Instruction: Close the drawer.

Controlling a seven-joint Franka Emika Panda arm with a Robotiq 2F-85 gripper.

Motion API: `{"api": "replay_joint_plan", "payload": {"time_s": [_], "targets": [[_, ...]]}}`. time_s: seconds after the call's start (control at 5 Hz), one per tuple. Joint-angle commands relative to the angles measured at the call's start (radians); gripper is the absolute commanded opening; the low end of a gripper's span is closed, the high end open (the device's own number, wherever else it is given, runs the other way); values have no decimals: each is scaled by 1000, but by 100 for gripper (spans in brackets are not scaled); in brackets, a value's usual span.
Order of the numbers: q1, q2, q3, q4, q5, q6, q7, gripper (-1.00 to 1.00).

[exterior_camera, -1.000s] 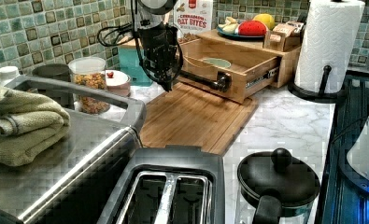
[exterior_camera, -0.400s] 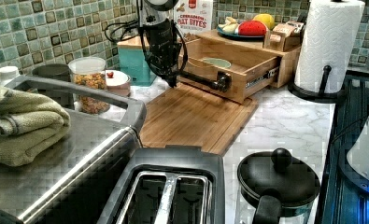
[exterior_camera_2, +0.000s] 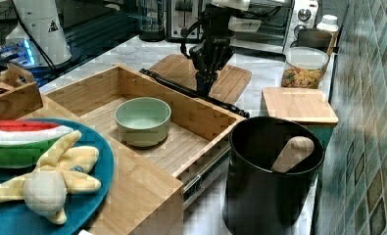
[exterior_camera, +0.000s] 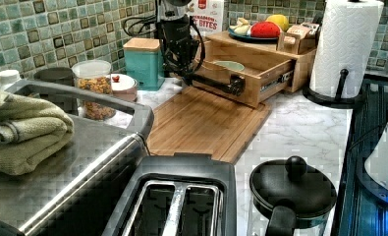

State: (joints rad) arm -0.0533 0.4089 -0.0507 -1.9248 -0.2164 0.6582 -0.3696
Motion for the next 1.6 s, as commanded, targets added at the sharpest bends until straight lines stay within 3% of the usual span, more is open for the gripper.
{"api": "replay_joint_plan", "payload": {"time_s": [0.2,0.6,0.8,1.0,1.2,1.4,1.6], "targets": [[-166,-88,-104,29,33,-9,-181,-100],[-279,-114,-151,-17,70,43,-448,-100],[-305,-140,-191,-30,13,24,-504,-100],[-354,-126,-223,-41,18,91,-569,-100],[-464,-84,-169,-6,12,130,-662,-100],[-479,-25,-195,30,62,186,-748,-100],[-426,-32,-239,61,6,93,-658,-100]]}}
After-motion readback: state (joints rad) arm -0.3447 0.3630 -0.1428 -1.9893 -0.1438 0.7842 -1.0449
